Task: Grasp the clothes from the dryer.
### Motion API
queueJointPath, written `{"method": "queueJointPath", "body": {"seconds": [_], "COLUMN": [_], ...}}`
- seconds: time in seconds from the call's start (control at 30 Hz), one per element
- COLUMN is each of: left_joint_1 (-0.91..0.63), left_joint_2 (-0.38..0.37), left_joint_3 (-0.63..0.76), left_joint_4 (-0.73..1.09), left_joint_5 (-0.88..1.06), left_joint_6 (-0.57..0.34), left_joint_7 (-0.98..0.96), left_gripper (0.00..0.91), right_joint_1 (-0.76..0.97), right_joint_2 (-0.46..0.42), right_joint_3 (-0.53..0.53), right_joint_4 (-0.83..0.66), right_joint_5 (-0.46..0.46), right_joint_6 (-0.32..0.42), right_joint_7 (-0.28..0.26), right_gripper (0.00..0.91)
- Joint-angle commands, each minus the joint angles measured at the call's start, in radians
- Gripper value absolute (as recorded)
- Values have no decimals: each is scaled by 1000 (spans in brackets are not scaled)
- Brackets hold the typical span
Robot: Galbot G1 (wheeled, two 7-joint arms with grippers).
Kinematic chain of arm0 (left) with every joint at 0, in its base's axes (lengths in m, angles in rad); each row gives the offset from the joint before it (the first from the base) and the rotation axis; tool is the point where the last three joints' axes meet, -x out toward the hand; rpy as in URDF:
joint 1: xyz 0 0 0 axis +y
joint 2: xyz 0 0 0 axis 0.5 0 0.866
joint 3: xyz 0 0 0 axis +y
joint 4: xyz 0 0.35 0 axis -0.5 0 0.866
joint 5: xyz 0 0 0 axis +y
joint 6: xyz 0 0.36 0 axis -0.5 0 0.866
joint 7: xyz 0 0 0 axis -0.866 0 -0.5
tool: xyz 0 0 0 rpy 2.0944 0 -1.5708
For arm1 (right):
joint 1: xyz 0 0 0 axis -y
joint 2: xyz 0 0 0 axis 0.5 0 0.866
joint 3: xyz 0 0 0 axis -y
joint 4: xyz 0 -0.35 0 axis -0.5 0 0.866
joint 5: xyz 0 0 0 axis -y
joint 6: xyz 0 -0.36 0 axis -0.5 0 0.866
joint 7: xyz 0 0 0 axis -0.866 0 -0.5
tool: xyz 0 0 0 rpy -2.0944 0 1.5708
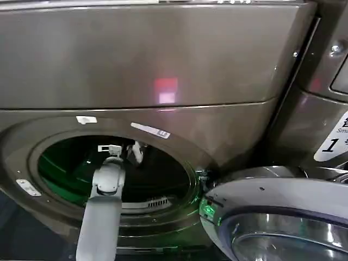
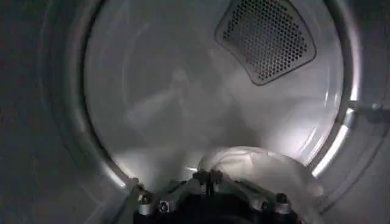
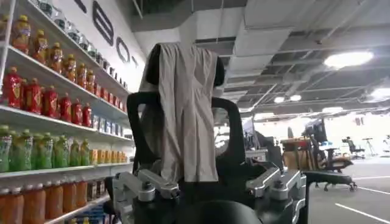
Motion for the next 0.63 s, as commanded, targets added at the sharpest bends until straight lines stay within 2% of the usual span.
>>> {"method": "queueJointPath", "body": {"seconds": [0.03,0.13,0.27,0.63], "left_joint_1": [18,14,14,6], "left_joint_2": [-1,-1,-4,-5], "left_joint_3": [1,1,2,4], "left_joint_4": [-23,-20,-17,-12], "left_joint_5": [-29,-30,-35,-38], "left_joint_6": [9,10,9,8], "left_joint_7": [-25,-23,-24,-20], "left_gripper": [0,0,0,0], "right_joint_1": [0,-1,-2,-5], "right_joint_2": [-2,1,-9,-12], "right_joint_3": [-1,9,25,34], "right_joint_4": [3,33,52,42], "right_joint_5": [0,-9,-16,-19], "right_joint_6": [6,-72,-103,-110], "right_joint_7": [3,-1,1,9], "right_gripper": [907,907,907,907]}}
